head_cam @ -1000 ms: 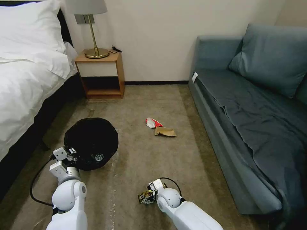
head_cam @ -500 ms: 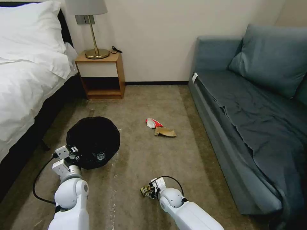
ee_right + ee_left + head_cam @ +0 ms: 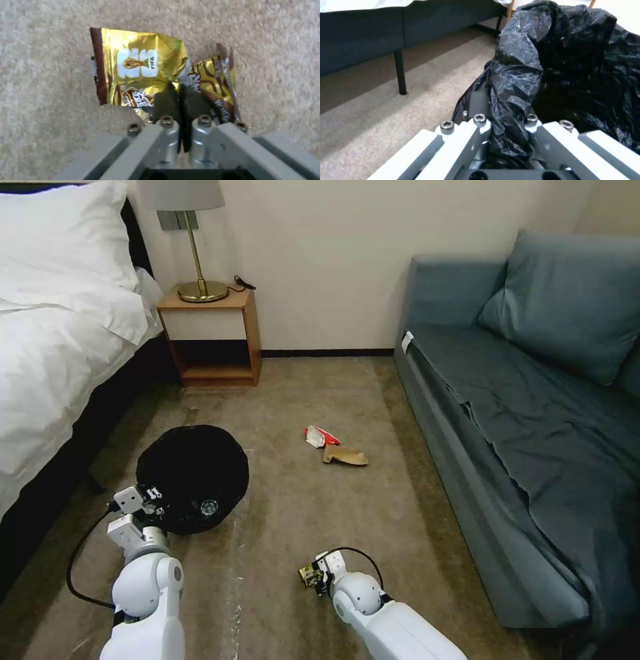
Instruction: Pick up the trash bin, then pick up the garbage on the floor and place it into the trash bin.
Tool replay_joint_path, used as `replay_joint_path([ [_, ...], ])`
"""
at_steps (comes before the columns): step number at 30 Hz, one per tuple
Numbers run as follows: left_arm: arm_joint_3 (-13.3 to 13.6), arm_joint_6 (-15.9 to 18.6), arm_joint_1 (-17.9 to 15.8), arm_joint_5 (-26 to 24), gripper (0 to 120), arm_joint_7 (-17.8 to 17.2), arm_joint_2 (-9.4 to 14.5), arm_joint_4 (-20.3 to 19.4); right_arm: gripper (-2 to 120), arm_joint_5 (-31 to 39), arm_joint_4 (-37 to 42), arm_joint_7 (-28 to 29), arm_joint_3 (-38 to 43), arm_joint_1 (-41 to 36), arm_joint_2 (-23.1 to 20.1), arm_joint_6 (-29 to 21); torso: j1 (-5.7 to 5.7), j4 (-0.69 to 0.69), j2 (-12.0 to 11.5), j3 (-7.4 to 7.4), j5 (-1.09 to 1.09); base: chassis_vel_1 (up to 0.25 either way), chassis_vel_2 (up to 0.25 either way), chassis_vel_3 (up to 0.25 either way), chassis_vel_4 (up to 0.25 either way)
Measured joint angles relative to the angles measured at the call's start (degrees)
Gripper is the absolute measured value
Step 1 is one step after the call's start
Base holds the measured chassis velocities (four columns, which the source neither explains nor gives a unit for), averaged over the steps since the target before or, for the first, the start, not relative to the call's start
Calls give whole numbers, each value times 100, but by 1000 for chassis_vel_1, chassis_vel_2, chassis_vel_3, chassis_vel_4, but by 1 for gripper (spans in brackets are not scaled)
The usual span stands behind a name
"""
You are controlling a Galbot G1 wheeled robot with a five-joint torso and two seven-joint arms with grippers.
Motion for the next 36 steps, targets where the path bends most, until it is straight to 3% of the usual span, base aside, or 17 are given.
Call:
replay_joint_path([
  [10,13,2,-11,13,4,1,-11,29,0,157,158,4,77,92,-9,24,1,0,0,1,0,0,0,0,0],
  [15,13,1,-14,14,4,7,-9,115,0,286,401,186,85,358,8,293,0,0,0,1,1,0,0,0,0],
  [21,71,-3,-65,14,4,11,7,191,0,416,988,814,-137,1241,150,1130,0,0,0,0,1,0,0,0,0],
  [32,131,7,-108,44,4,2,26,219,0,684,1504,1238,-585,2060,331,1330,1,1,1,-1,0,0,0,0,0],
  [36,195,12,-113,96,4,-1,19,242,0,847,1694,1445,-1147,2443,552,1429,1,1,1,-1,0,0,0,0,0],
])
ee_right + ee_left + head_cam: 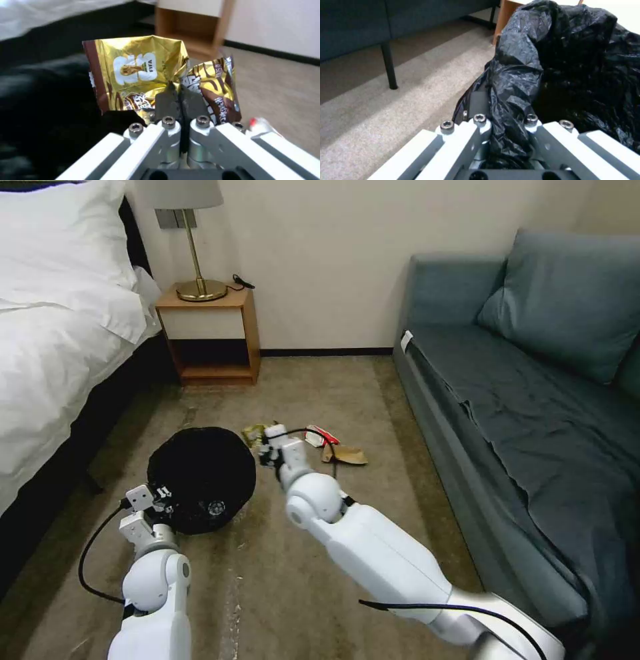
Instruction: Pick up the trash bin, then pick up the garbage on the floor and place it into the trash bin.
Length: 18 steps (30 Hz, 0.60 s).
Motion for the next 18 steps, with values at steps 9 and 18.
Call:
replay_joint_path([
  [9,103,1,20,86,4,-7,-90,-66,0,-349,-589,-120,-804,216,614,343,0,0,0,0,0,0,0,0,0],
  [18,162,0,65,204,4,-12,-233,-119,13,-753,-1204,-238,-808,55,721,634,0,-2,1,0,1,0,0,0,0],
])
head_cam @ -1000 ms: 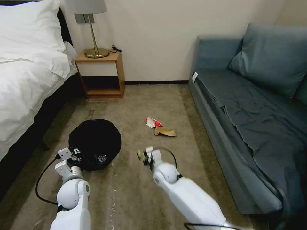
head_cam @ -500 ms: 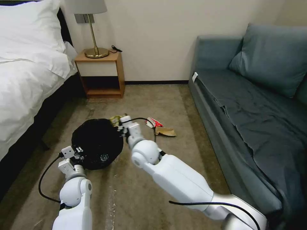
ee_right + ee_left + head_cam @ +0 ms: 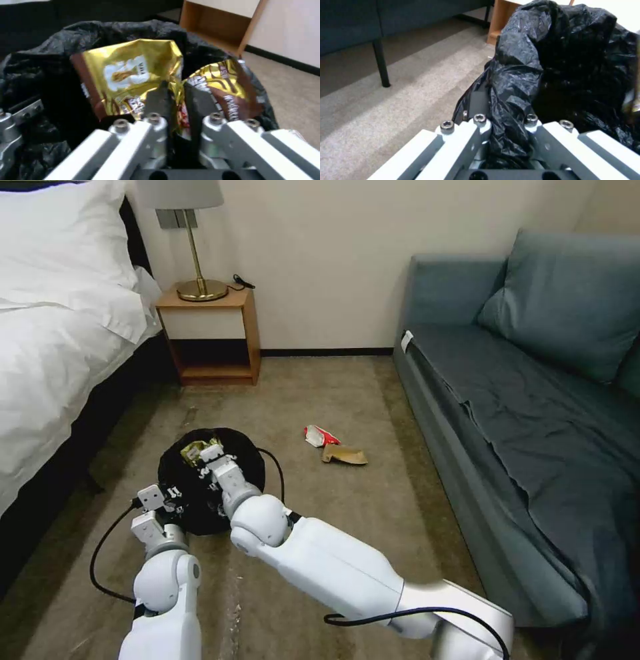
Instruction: Pick up the trash bin, then pick up the garbage on the floor and place it into the trash bin.
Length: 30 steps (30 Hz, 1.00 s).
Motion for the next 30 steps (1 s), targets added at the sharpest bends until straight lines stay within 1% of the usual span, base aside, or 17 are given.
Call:
replay_joint_path([
  [2,16,-4,2,37,4,0,-7,-5,24,24,-12,30,23,-32,0,-36,0,0,0,0,1,0,0,0,0],
  [4,17,-5,2,48,4,-1,-7,-5,27,32,-12,37,30,-38,0,-49,0,1,0,0,1,0,0,0,0],
  [6,32,-5,-3,71,4,-4,-9,-4,39,41,4,34,36,-45,-4,-69,0,1,0,0,1,0,0,0,0],
  [7,32,-5,-3,71,4,-4,-9,-4,39,41,4,34,36,-45,-4,-69,0,1,0,0,1,0,0,0,0],
  [8,37,-5,-13,76,4,-4,-9,-5,46,48,29,30,34,-46,-5,-80,0,1,0,0,1,0,0,0,0],
  [10,38,-5,-21,79,4,-4,-10,-3,49,50,35,31,31,-47,-6,-86,0,1,0,0,1,0,0,0,0],
  [12,36,-5,-36,87,4,-8,-12,10,59,52,47,33,29,-59,-8,-105,0,1,0,0,1,0,0,0,0],
  [13,36,-5,-36,87,4,-8,-12,10,59,52,47,33,29,-59,-8,-105,0,1,0,0,1,0,0,0,0],
  [14,36,-5,-49,90,4,-9,-14,28,67,51,55,40,29,-76,-9,-120,0,2,0,0,0,0,0,0,0],
  [15,37,-5,-57,93,4,-9,-14,37,71,49,57,42,29,-84,-10,-123,0,1,0,0,0,0,0,0,0],
  [17,41,-6,-69,97,4,-11,-16,51,77,40,60,43,29,-96,-10,-124,0,2,0,0,0,0,0,0,0],
  [18,41,-6,-69,97,4,-11,-16,51,77,40,60,43,29,-96,-10,-124,0,2,0,0,0,0,0,0,0],
  [20,60,-6,-80,101,4,-12,-22,74,89,30,68,53,30,-101,-12,-136,0,1,0,0,0,0,0,0,0],
  [21,60,-6,-80,101,4,-12,-22,74,89,30,68,53,30,-101,-12,-136,0,1,0,0,0,0,0,0,0],
  [24,60,-6,-85,103,4,-14,-22,97,99,2,138,63,86,-89,-13,-162,0,2,0,0,0,0,0,0,0],
  [27,45,-6,-89,97,4,-14,-22,117,99,-15,250,101,212,-53,-35,-232,0,3,0,0,1,0,0,0,0],
  [30,16,-6,-105,64,4,-21,-22,144,100,39,465,288,501,-23,-139,-484,0,3,0,0,0,0,0,0,0],
])
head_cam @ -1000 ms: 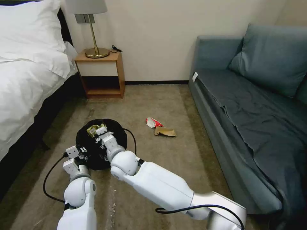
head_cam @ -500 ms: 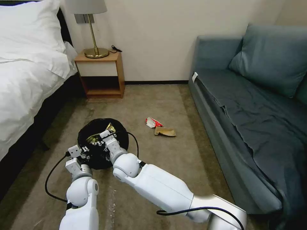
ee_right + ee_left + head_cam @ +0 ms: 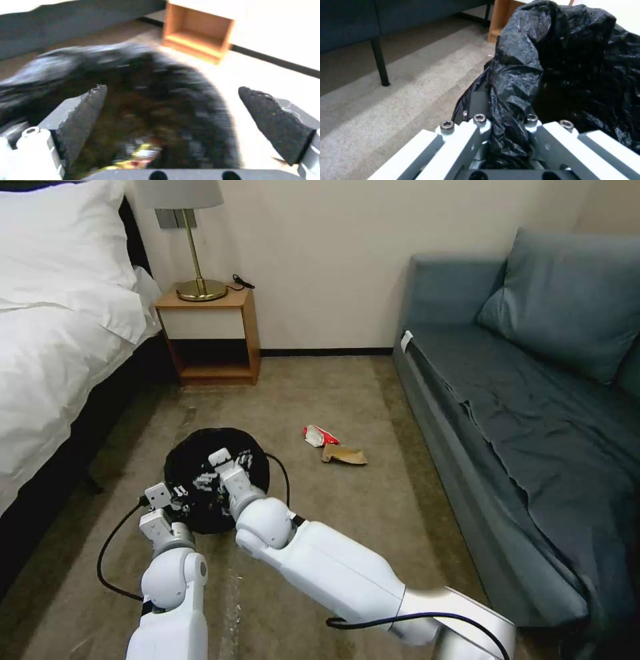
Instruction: Pick up the trash bin, then pick up the garbage on the floor and place it into the trash bin.
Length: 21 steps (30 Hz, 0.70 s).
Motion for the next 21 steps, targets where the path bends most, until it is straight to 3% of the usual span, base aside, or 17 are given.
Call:
replay_joint_path([
  [3,-11,0,-35,-66,4,-5,26,31,100,-119,197,55,412,-64,-193,-1,0,-1,0,0,0,0,0,0,0],
  [8,-72,1,-53,-237,4,19,231,91,100,-1105,399,-430,1337,-582,-659,937,0,0,0,0,0,0,0,0,0],
  [9,-72,1,-53,-237,4,19,231,91,100,-1105,399,-430,1337,-582,-659,937,0,0,0,0,0,0,0,0,0],
  [10,-76,11,-53,-292,4,48,297,100,100,-1474,489,-716,1742,-907,-832,1343,0,-1,0,0,1,0,0,0,0],
  [11,-76,11,-53,-292,4,48,297,100,100,-1474,489,-716,1742,-907,-832,1343,0,-1,0,0,1,0,0,0,0],
  [14,-67,23,-82,-365,4,89,402,155,100,-1843,812,-1169,2837,-1980,-999,1919,0,-3,0,0,2,0,0,0,0],
  [17,-68,27,-66,-425,4,108,431,154,100,-2019,965,-1318,3504,-2504,-998,2273,0,-3,0,-1,2,0,0,0,0],
  [21,-63,41,-32,-473,4,143,443,112,100,-2207,976,-1439,3961,-2781,-974,2657,0,-2,0,-1,1,0,0,0,0],
])
